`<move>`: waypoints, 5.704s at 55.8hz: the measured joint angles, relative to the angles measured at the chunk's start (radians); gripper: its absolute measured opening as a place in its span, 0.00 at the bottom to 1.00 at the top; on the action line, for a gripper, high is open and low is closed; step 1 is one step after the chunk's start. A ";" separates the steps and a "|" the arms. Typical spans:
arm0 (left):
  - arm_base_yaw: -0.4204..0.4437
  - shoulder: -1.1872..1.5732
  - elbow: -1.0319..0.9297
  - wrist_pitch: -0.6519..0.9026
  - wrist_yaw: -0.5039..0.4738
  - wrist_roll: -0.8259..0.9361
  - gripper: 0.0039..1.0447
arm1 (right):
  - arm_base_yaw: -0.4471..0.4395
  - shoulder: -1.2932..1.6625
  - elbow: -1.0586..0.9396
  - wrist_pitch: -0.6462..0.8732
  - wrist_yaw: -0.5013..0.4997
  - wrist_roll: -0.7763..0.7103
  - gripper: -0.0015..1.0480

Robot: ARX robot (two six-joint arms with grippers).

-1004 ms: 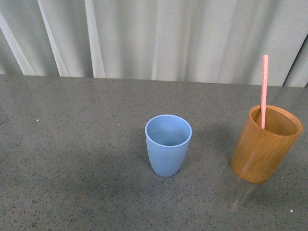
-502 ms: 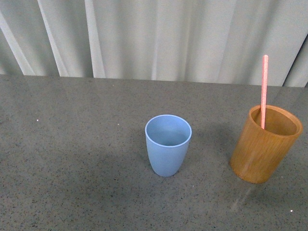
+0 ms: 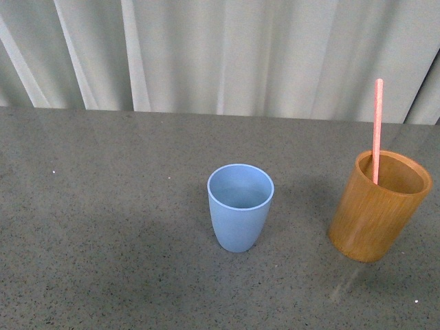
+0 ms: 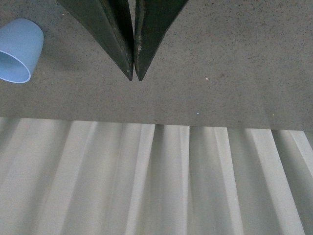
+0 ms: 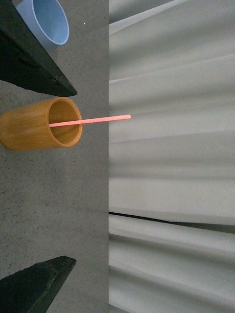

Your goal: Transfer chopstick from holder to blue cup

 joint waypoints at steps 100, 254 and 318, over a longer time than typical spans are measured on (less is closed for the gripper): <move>0.000 -0.001 0.000 0.000 0.000 0.000 0.94 | 0.118 1.622 0.568 0.695 -0.027 -0.008 0.90; 0.000 -0.001 0.000 0.000 0.000 0.000 0.94 | 0.506 1.509 0.661 0.934 -0.019 0.042 0.02; 0.000 -0.001 0.000 0.000 0.000 0.000 0.94 | 0.467 1.844 0.650 1.167 -0.066 0.023 0.02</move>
